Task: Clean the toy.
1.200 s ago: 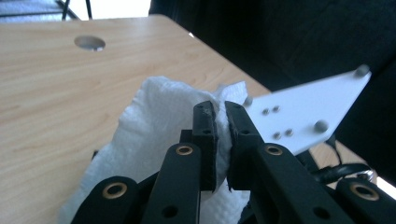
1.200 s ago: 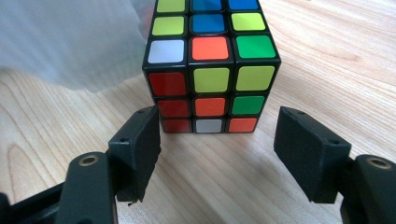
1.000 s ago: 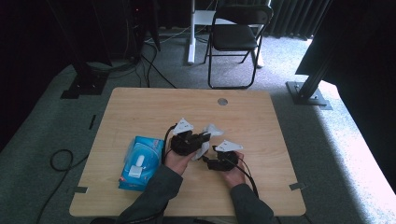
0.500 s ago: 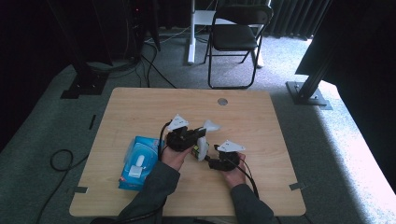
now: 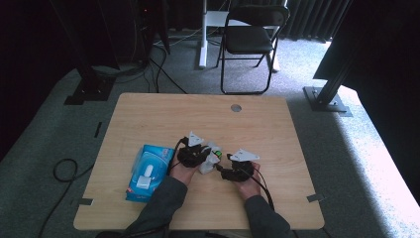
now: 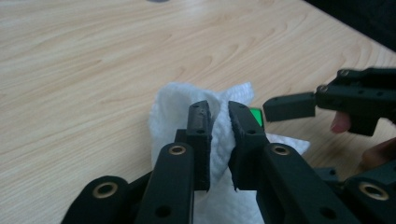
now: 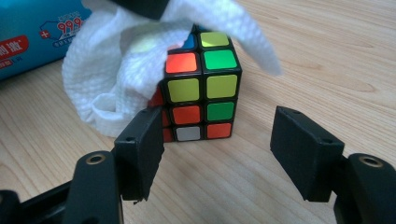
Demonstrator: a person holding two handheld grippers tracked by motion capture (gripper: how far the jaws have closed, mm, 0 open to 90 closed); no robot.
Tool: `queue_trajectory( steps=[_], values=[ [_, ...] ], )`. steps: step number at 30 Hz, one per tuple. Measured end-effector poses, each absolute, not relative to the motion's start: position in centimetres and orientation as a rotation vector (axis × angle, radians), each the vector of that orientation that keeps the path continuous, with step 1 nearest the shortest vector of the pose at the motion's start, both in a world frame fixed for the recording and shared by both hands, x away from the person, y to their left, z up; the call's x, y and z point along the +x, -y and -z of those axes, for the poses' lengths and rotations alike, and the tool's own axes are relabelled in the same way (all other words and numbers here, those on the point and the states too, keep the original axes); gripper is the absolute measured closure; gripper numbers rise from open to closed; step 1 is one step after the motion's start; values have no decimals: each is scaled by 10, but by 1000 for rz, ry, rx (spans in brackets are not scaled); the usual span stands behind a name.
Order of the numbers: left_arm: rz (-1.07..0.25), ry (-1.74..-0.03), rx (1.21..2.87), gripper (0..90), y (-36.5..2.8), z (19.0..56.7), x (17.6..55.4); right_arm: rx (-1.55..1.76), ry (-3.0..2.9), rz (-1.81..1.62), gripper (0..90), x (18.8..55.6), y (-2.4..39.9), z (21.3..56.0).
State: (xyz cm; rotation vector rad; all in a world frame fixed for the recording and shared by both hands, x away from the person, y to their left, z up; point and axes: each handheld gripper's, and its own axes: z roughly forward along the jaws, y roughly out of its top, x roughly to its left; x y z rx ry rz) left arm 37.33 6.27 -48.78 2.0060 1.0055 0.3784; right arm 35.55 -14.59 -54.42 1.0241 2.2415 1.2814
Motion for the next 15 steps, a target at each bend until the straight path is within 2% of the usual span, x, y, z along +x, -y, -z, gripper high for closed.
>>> queue_trajectory(
  steps=[8,15],
  values=[
    [-374,-995,2019,733,-62,495,371,1020,-2254,-1270,339,356,145,544],
    [-368,-958,2038,620,-62,495,369,1012,-2266,-1258,320,356,144,544]
  ],
)
